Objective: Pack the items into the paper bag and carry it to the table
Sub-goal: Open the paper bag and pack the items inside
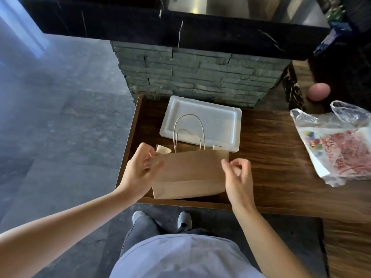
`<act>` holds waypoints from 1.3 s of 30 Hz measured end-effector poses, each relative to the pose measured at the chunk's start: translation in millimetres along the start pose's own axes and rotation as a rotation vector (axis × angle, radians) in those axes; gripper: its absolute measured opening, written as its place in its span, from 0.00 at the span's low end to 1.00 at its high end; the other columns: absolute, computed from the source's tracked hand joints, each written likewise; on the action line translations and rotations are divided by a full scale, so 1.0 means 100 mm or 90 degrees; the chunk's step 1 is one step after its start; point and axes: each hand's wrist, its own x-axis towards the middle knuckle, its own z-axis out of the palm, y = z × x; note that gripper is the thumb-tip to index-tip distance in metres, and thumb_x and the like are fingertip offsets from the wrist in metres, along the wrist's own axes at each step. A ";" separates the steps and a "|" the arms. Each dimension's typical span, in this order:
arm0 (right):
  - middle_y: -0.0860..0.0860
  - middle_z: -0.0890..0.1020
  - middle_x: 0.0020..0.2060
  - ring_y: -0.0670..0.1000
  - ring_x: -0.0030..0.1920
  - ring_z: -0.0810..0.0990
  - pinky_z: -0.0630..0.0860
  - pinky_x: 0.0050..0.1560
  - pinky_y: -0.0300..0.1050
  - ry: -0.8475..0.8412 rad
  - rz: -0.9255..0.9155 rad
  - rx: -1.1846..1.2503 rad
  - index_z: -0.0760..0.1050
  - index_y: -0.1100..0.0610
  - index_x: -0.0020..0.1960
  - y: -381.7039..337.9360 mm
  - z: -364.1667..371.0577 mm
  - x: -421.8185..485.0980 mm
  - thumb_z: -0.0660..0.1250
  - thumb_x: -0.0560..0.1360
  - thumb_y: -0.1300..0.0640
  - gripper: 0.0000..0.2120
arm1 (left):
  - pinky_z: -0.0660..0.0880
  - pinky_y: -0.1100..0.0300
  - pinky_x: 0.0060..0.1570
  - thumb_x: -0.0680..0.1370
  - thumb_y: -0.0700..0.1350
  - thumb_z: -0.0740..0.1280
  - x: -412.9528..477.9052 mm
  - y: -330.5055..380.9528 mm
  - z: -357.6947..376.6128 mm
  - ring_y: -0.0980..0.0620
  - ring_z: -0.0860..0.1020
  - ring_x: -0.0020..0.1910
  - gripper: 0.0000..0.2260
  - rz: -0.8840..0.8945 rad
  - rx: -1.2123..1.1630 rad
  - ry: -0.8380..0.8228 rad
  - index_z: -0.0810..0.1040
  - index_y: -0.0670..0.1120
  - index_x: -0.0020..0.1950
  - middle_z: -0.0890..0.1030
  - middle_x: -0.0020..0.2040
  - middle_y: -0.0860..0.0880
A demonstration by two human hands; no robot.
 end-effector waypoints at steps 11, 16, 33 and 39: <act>0.44 0.83 0.41 0.42 0.46 0.81 0.75 0.47 0.41 -0.173 -0.091 -0.007 0.78 0.49 0.46 -0.34 -0.20 -0.05 0.68 0.73 0.46 0.07 | 0.79 0.58 0.37 0.76 0.47 0.69 -0.07 0.29 -0.10 0.54 0.78 0.37 0.11 0.158 0.187 -0.121 0.81 0.56 0.58 0.82 0.42 0.59; 0.42 0.80 0.38 0.44 0.40 0.79 0.77 0.38 0.35 -0.276 -0.248 -0.317 0.76 0.46 0.47 -0.50 -0.33 -0.10 0.75 0.67 0.50 0.12 | 0.77 0.54 0.41 0.68 0.54 0.76 -0.05 0.49 -0.29 0.50 0.72 0.45 0.16 0.394 0.595 -0.179 0.82 0.53 0.54 0.76 0.46 0.51; 0.57 0.72 0.66 0.61 0.63 0.73 0.74 0.58 0.60 -0.574 -0.290 -0.975 0.58 0.45 0.73 -0.82 0.47 0.08 0.75 0.66 0.53 0.41 | 0.79 0.52 0.40 0.79 0.37 0.61 -0.35 0.81 0.25 0.40 0.80 0.39 0.11 0.396 1.034 -0.600 0.77 0.44 0.59 0.81 0.41 0.44; 0.56 0.46 0.77 0.70 0.73 0.46 0.48 0.68 0.74 -0.553 -0.256 -1.036 0.31 0.33 0.71 -0.58 0.40 0.24 0.78 0.60 0.43 0.61 | 0.60 0.45 0.68 0.79 0.48 0.63 -0.26 0.71 0.24 0.39 0.74 0.62 0.12 0.180 1.088 -0.660 0.77 0.52 0.62 0.80 0.59 0.47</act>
